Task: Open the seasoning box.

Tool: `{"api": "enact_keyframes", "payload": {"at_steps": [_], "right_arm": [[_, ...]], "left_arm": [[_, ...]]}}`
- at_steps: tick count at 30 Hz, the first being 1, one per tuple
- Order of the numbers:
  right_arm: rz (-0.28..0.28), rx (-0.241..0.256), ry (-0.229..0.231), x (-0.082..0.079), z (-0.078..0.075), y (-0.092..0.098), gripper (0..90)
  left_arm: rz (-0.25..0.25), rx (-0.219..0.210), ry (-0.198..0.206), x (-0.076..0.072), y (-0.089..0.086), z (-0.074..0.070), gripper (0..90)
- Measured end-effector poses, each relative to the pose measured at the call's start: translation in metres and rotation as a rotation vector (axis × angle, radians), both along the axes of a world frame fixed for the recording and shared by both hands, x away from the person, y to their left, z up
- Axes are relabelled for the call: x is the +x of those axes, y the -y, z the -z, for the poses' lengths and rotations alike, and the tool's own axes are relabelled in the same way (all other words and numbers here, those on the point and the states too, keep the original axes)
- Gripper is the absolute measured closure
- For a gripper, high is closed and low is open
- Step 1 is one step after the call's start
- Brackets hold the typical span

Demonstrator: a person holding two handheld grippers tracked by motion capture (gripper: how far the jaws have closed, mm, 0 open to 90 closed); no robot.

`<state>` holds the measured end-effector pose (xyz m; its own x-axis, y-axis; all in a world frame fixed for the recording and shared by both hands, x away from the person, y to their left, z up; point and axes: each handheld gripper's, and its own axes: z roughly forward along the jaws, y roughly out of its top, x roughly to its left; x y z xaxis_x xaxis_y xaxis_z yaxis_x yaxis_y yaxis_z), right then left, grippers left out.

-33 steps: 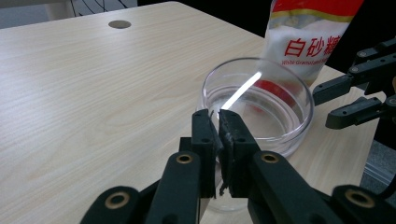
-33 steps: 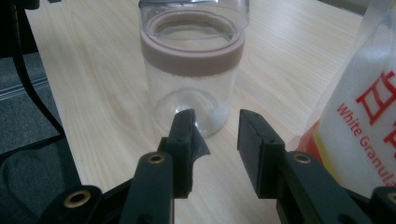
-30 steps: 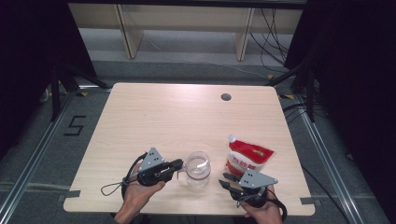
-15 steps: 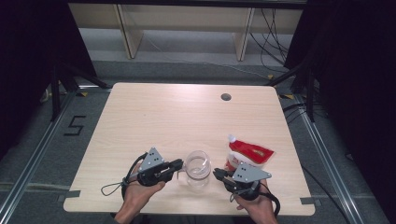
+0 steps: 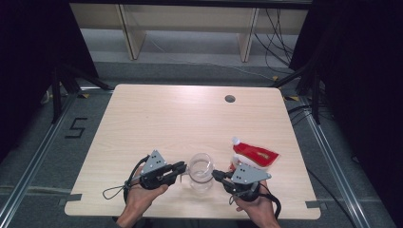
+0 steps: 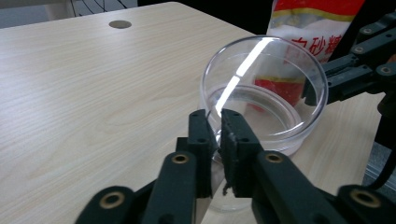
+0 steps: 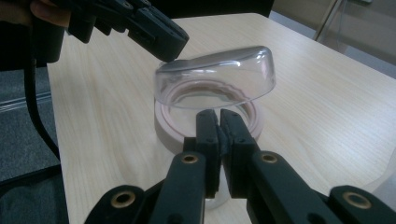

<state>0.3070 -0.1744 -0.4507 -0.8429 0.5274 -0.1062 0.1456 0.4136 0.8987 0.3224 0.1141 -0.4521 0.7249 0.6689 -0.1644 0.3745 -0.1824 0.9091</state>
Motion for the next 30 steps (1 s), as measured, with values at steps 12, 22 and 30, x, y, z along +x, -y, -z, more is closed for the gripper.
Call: {"api": "enact_keyframes", "payload": {"at_steps": [12,22,30], "right_arm": [[-0.017,0.008,0.006,0.000,-0.005,-0.004,86.5],[-0.025,0.023,0.025,-0.001,-0.010,-0.014,85.6],[-0.047,0.023,0.065,0.000,-0.015,-0.022,84.8]], "left_arm": [[-0.014,-0.018,-0.028,-0.008,-0.017,0.010,39.5],[0.007,0.122,-0.054,-0.014,-0.014,0.032,27.2],[0.003,0.134,-0.074,-0.012,-0.015,0.038,26.2]]}}
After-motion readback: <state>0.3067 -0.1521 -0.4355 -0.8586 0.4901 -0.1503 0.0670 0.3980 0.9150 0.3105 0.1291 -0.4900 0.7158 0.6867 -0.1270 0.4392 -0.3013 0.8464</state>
